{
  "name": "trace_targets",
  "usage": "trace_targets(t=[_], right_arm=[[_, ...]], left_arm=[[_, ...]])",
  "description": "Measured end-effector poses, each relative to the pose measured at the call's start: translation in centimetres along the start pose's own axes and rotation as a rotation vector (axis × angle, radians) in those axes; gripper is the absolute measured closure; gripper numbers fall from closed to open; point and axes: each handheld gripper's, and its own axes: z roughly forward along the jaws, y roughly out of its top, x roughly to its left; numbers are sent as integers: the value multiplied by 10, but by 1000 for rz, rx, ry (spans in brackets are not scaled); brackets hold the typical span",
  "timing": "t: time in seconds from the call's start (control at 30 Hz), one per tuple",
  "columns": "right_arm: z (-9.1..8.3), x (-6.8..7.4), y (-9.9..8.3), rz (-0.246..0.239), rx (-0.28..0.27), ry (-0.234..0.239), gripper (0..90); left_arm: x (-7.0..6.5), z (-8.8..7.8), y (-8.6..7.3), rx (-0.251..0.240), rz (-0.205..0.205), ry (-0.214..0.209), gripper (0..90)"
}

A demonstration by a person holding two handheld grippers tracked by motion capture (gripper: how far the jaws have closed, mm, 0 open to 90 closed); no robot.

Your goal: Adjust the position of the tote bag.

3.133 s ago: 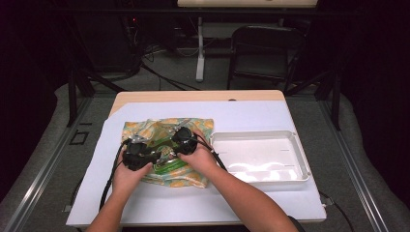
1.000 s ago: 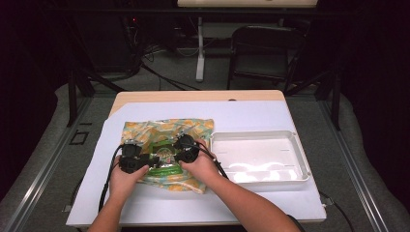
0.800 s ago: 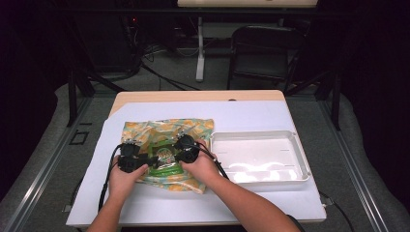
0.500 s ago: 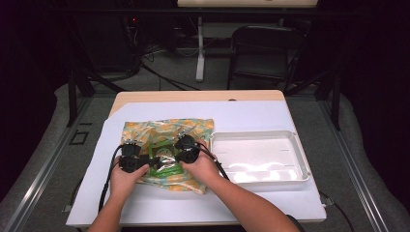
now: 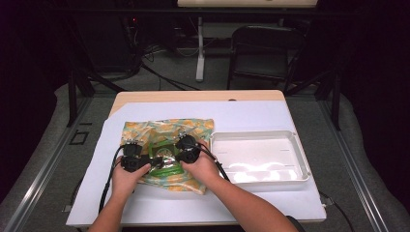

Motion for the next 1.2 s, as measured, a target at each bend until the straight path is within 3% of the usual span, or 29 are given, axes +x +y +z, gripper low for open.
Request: trace_targets(t=[0.2,0.33,0.47,0.57,0.63,0.7,0.83,1.2], right_arm=[[-1,0,0,-4,7,-6,801],[-1,1,0,10,9,-6,802],[-2,0,0,8,27,-11,800],[-1,0,-2,17,8,-14,801],[-1,-1,-2,15,12,-23,803],[0,-1,-2,18,16,-21,811],[0,-2,-3,23,12,-21,811],[0,-3,-4,37,2,-12,801]], left_arm=[[-1,1,0,0,8,7,367],[-2,-1,1,3,-8,6,398],[-4,-6,2,-31,-2,5,445],[-7,-8,4,-51,13,2,452],[-9,-9,5,-60,11,-23,449],[-10,-9,6,-70,1,-75,459],[-12,-7,6,-59,4,-68,455],[-6,-5,8,-53,-45,-129,501]])
